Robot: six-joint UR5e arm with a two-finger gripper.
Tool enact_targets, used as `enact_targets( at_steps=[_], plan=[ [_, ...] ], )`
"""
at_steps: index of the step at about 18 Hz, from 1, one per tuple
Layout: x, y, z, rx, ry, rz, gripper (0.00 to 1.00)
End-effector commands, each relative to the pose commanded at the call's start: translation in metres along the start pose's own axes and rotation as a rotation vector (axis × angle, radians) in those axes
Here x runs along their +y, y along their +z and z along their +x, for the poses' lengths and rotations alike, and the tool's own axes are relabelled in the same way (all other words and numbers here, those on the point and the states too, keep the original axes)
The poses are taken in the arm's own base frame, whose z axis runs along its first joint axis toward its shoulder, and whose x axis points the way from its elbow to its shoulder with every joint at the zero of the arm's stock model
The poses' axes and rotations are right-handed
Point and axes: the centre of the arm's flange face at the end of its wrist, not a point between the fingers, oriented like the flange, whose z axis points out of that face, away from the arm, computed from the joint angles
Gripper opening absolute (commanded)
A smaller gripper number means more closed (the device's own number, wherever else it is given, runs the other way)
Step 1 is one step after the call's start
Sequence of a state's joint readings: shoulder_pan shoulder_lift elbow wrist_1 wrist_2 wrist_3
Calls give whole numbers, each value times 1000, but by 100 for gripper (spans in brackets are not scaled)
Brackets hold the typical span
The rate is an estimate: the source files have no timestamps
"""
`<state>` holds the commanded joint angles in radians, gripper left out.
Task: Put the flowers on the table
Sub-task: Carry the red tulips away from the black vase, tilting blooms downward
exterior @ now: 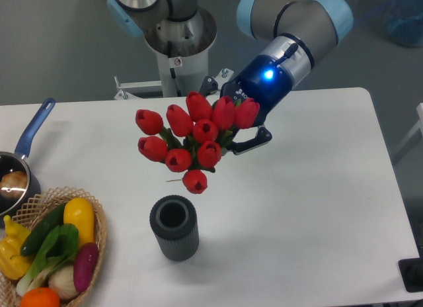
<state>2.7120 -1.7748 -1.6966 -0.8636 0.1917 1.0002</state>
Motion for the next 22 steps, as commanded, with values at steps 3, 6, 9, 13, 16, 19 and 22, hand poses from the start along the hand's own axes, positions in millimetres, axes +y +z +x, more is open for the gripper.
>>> enact_targets(
  at_steps=[3,6,9,13,16,19,22],
  plan=[
    [3,-4,-3,-7,-1,1,40],
    [9,-6,-10,-12,-4,1,40],
    [12,-12,-13,-23,-6,1,40],
    [17,-25,-22,-55,-17,-9,40],
    [30,-27,-31,-115,-7,-110,40],
    [41,-28,-38,-134,-13,-145,40],
    [45,-36,-43,-182,-12,-209,40]
  ],
)
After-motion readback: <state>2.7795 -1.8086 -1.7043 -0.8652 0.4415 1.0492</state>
